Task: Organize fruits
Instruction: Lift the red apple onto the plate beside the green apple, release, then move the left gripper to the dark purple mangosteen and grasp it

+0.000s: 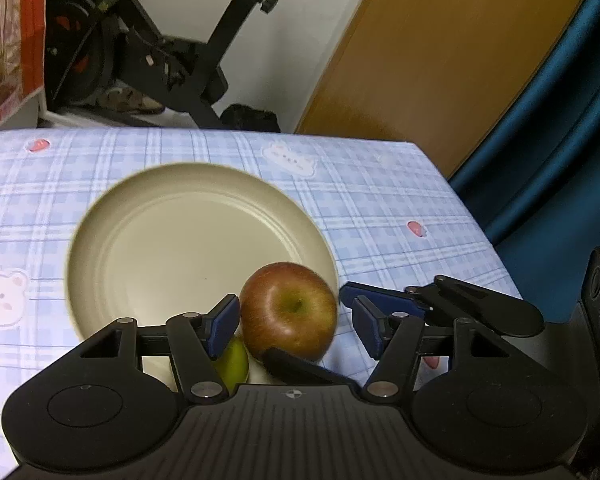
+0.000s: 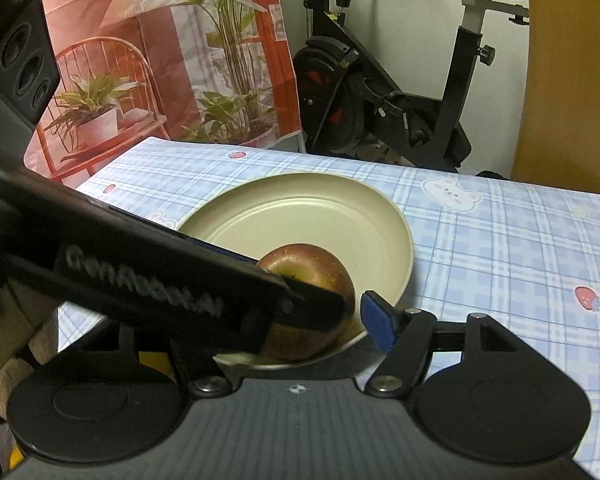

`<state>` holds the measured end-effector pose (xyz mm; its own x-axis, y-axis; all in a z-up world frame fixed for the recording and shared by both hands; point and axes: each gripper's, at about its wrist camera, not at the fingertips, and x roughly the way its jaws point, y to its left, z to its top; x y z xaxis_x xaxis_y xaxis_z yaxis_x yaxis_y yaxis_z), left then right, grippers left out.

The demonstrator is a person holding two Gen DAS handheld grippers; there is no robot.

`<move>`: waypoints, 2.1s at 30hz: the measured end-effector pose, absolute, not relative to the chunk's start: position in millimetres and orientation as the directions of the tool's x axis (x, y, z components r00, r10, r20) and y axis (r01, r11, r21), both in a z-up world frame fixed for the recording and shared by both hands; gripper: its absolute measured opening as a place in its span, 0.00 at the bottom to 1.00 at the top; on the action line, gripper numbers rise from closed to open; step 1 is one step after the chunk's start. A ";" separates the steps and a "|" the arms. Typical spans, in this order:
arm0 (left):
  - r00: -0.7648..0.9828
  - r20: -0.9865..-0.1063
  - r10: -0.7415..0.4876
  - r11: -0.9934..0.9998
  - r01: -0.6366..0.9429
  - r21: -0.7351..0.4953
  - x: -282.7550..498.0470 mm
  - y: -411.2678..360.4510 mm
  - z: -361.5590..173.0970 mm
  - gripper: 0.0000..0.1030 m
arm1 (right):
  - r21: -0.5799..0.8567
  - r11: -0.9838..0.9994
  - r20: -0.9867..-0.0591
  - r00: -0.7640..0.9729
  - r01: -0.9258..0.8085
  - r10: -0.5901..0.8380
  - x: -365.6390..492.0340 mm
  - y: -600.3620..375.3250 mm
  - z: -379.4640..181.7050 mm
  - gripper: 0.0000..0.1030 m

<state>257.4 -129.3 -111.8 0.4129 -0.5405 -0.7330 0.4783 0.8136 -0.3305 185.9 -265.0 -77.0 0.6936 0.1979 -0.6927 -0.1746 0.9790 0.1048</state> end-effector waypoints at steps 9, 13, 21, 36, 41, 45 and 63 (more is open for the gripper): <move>0.498 -0.689 -0.527 0.826 0.493 -0.275 220.7 -110.0 -81.6 0.63 | 0.112 0.982 -0.652 0.735 -0.154 0.189 152.9 -265.1 -53.4 0.71; 0.542 -0.683 -0.490 0.852 0.464 -0.243 202.0 -98.6 -70.1 0.63 | 0.120 0.982 -0.621 0.760 -0.148 0.191 135.7 -260.8 -42.2 0.71; 0.651 -0.639 -0.409 0.892 0.434 -0.128 161.3 -85.2 -53.0 0.63 | 0.119 0.986 -0.555 0.816 -0.114 0.162 96.5 -247.2 -30.1 0.71; 0.682 -0.588 -0.436 0.886 0.440 -0.146 111.8 -74.8 -56.4 0.62 | 0.118 0.991 -0.463 0.879 -0.065 0.113 27.2 -236.7 -30.2 0.71; 0.652 -0.615 -0.444 0.884 0.430 -0.182 105.0 -74.0 -70.3 0.62 | 0.099 0.989 -0.483 0.864 -0.108 0.142 17.5 -224.2 -38.8 0.71; 0.639 -0.621 -0.453 0.876 0.448 -0.179 100.0 -73.2 -77.9 0.62 | 0.041 0.989 -0.485 0.862 -0.144 0.145 10.3 -210.6 -50.2 0.69; 0.574 -0.660 -0.484 0.851 0.486 -0.201 91.8 -78.6 -92.8 0.61 | 0.037 0.981 -0.577 0.797 -0.191 0.177 10.5 -200.8 -86.0 0.57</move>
